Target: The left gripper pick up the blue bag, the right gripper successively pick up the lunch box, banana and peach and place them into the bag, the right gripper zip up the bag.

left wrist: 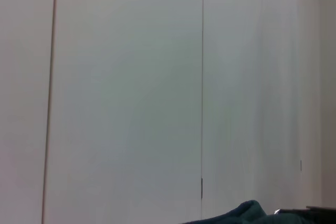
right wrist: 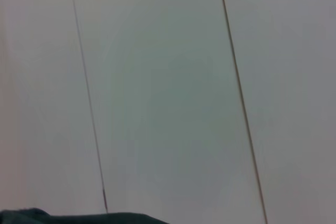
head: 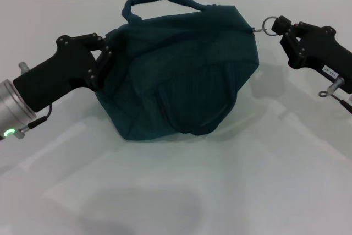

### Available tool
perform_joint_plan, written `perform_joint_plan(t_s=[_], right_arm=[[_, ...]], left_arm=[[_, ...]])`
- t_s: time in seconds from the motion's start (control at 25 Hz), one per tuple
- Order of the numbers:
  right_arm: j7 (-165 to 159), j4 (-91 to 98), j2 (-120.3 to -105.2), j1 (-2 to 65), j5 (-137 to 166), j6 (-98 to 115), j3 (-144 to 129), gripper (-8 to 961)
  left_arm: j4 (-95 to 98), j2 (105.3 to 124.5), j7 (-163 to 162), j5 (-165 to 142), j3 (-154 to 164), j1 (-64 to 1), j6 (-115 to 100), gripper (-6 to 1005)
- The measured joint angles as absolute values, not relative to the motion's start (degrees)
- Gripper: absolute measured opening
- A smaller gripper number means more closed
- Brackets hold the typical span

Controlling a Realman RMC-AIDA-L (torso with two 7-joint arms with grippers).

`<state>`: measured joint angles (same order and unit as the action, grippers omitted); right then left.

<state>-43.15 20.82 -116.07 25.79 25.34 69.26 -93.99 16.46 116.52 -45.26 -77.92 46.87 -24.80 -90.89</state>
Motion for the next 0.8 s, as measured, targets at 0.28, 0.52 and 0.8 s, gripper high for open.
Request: perform_joint_plan(t_s=[0.28,0.52,0.8], right_arm=[[-42.56,20.81,-116.11,27.56,25.68,61.57,-95.30,8],[-42.84,20.73,-116.19,30.28,25.66,54.30,-100.00,8],[-43.08,21.00,-116.20,33.04,25.37,46.87,-103.24,8]], left_arm=[[16.34,116.55,-45.33,-77.89,46.84,-24.78,-90.86,53],[16.59,116.69,-45.63,-78.07,46.84,-24.84,-90.91,53],[16.58,116.79,-45.67,-78.20,47.04,-25.05,-90.97,54]])
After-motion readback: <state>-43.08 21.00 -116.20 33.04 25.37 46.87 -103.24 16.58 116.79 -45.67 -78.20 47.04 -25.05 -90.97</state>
